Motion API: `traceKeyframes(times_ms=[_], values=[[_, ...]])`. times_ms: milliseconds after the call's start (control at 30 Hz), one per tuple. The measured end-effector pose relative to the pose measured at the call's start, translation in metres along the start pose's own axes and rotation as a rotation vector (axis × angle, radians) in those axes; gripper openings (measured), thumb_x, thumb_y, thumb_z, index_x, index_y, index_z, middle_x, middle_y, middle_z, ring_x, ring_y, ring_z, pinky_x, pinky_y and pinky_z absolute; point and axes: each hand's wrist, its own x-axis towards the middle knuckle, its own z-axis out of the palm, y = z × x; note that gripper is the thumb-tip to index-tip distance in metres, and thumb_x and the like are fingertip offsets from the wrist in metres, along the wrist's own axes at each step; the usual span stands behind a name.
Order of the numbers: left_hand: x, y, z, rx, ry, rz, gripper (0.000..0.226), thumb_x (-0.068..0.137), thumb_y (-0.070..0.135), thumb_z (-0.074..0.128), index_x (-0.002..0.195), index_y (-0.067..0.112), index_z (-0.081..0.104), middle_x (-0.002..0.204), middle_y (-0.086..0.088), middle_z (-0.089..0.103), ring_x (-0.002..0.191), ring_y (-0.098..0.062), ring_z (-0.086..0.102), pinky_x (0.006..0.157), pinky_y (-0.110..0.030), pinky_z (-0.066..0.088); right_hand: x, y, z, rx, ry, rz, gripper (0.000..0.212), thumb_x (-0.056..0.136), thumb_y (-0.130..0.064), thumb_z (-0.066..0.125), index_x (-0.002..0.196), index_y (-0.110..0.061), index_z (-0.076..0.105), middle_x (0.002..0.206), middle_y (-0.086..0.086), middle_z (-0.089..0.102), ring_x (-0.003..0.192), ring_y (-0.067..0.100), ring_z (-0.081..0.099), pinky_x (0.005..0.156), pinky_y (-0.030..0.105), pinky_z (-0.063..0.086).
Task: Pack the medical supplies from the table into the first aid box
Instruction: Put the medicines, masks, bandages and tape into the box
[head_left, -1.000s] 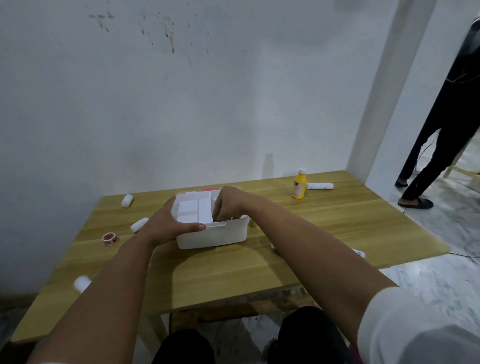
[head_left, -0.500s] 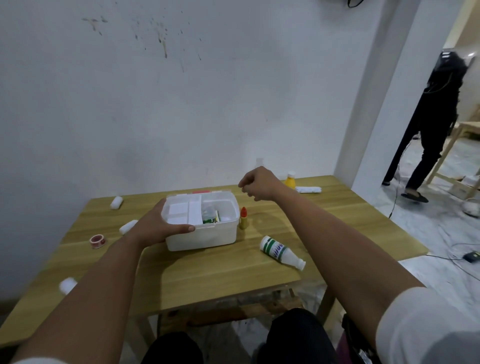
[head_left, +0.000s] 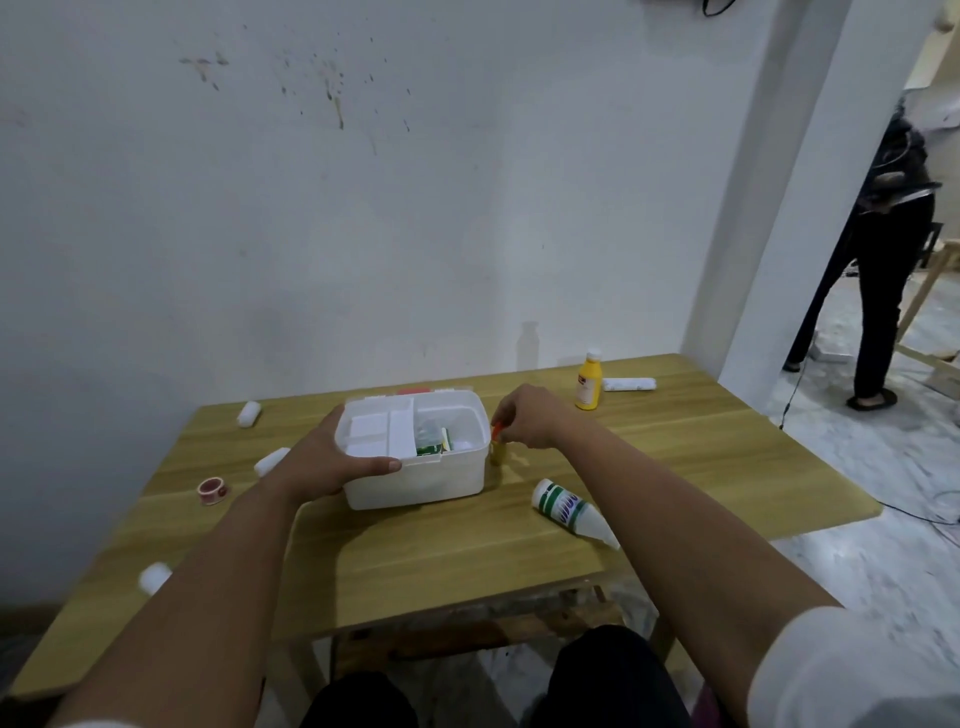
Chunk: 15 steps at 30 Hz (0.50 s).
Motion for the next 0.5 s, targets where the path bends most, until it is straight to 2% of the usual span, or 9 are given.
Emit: traceKeyframes(times_ms=[100, 200, 400, 500], values=[[0.0, 0.0, 0.001, 0.008, 0.007, -0.007, 0.1, 0.068, 0.047, 0.095, 0.151, 0.039, 0.04, 0.139, 0.013, 0.052, 0.125, -0.019, 0.05, 0.083, -0.039, 0.057, 0.0, 0.004, 0.002, 0.008, 0.027, 0.011, 0.021, 0.088, -0.019, 0.08, 0.108, -0.014, 0.08, 0.106, 0.003, 0.077, 0.083, 0.013, 0.065, 0.079, 0.031, 0.058], [0.0, 0.0, 0.0, -0.008, -0.003, -0.007, 0.1, 0.067, 0.047, 0.096, 0.15, 0.04, 0.041, 0.139, 0.013, 0.052, 0.125, -0.018, 0.051, 0.084, -0.04, 0.058, -0.001, 0.005, -0.004, 0.015, 0.078, 0.011, 0.019, 0.086, -0.018, 0.08, 0.105, -0.013, 0.081, 0.103, 0.003, 0.077, 0.089, 0.015, 0.068, 0.083, 0.034, 0.061], [-0.001, 0.002, 0.0, -0.007, -0.009, -0.016, 0.101, 0.066, 0.048, 0.096, 0.151, 0.038, 0.042, 0.138, 0.013, 0.053, 0.126, -0.019, 0.051, 0.09, -0.044, 0.058, 0.003, -0.016, -0.05, 0.216, 0.272, -0.041, 0.012, 0.084, -0.014, 0.08, 0.096, -0.013, 0.081, 0.091, 0.004, 0.078, 0.081, 0.018, 0.072, 0.079, 0.042, 0.064], [-0.002, 0.003, -0.001, -0.012, -0.016, -0.028, 0.103, 0.063, 0.052, 0.097, 0.15, 0.039, 0.042, 0.137, 0.013, 0.052, 0.125, -0.019, 0.051, 0.085, -0.042, 0.06, 0.004, -0.041, -0.066, 0.291, 0.208, -0.1, 0.012, 0.084, -0.011, 0.079, 0.096, -0.012, 0.079, 0.088, 0.009, 0.079, 0.084, 0.026, 0.077, 0.07, 0.041, 0.066]])
